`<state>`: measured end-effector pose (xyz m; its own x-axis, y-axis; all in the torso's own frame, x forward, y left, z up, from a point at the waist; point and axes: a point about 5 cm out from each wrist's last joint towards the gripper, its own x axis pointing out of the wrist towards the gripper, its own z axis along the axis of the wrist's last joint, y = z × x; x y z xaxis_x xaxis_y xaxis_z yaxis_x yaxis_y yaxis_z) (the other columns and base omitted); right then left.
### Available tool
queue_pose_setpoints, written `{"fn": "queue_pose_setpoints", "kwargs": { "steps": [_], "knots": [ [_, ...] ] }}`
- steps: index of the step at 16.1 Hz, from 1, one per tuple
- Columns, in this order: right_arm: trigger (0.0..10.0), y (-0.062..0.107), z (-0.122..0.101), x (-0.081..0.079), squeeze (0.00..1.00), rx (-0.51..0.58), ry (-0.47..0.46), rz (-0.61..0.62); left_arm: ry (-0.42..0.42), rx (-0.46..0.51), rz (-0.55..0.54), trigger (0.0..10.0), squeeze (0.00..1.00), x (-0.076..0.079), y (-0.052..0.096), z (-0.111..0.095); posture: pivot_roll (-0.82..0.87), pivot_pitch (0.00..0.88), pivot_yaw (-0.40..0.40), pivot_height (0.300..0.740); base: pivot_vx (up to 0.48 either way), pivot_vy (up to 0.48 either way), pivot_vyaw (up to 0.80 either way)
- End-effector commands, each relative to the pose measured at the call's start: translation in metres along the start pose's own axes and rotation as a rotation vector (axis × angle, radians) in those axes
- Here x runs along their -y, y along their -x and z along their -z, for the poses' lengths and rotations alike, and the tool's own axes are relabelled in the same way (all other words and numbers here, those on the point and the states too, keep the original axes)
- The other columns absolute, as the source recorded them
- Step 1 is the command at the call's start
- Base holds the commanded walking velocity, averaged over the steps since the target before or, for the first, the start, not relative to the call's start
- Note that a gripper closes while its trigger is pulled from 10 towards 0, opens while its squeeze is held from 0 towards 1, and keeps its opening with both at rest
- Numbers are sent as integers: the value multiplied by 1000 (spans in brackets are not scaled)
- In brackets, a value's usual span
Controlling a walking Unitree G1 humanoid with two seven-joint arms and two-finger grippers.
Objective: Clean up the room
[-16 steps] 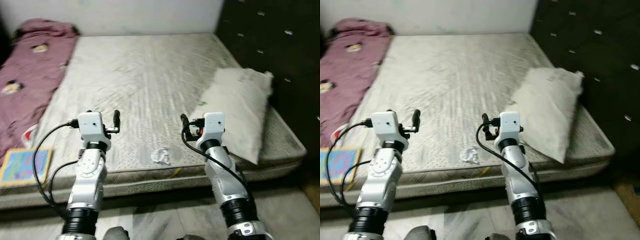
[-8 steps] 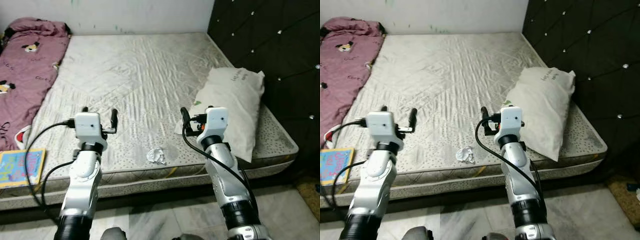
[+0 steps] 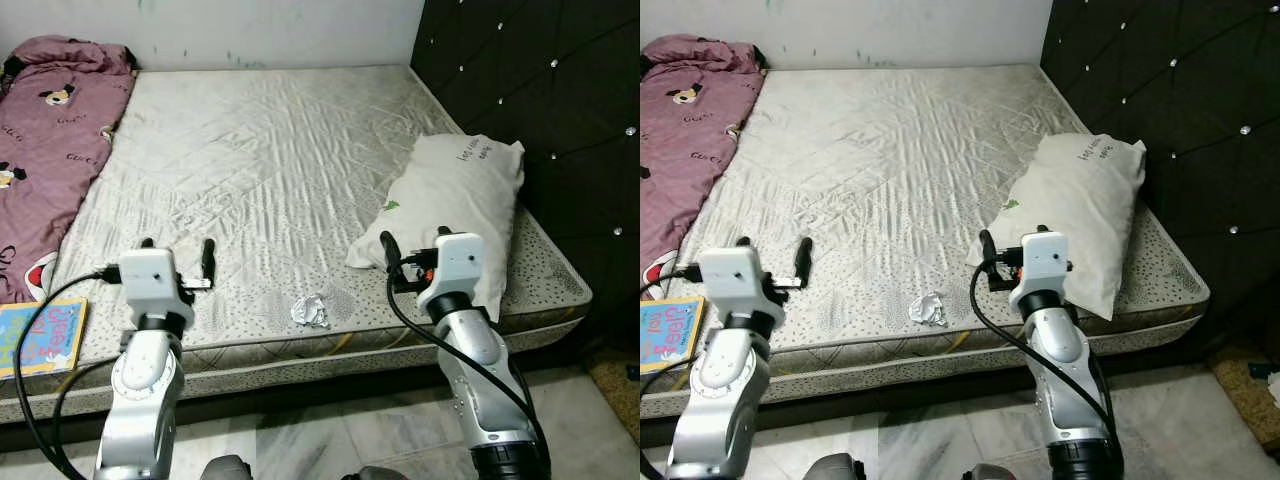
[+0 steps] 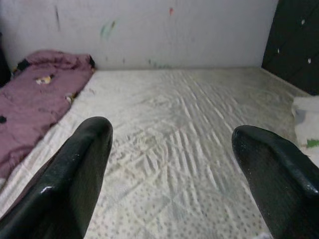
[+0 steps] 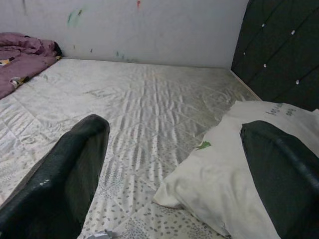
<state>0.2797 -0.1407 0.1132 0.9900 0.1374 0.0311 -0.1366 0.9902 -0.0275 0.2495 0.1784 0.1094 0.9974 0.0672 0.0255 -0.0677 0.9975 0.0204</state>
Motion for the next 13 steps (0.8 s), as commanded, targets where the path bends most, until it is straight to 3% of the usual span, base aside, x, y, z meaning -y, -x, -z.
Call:
{"fn": "queue_pose_setpoints", "kwargs": {
  "steps": [1, 8, 13],
  "knots": [
    [10000, 1, -2, 1, 0, -5, -3, -2, 10, -3, 7, 10000, 0, 0, 1, -3, 56, 35, -14, 740, 0, 0, 0],
    [10000, 0, -1, -5, 0, -20, -9, -36, 32, -47, 22, 10000, 0, 3, 1, -2, 55, 43, -22, 736, 0, 0, 0],
    [10000, 0, -1, -6, 0, -25, -9, -46, 31, -53, 27, 10000, 0, 6, -1, -2, 51, 43, -23, 663, 0, 0, 0]
  ]
}}
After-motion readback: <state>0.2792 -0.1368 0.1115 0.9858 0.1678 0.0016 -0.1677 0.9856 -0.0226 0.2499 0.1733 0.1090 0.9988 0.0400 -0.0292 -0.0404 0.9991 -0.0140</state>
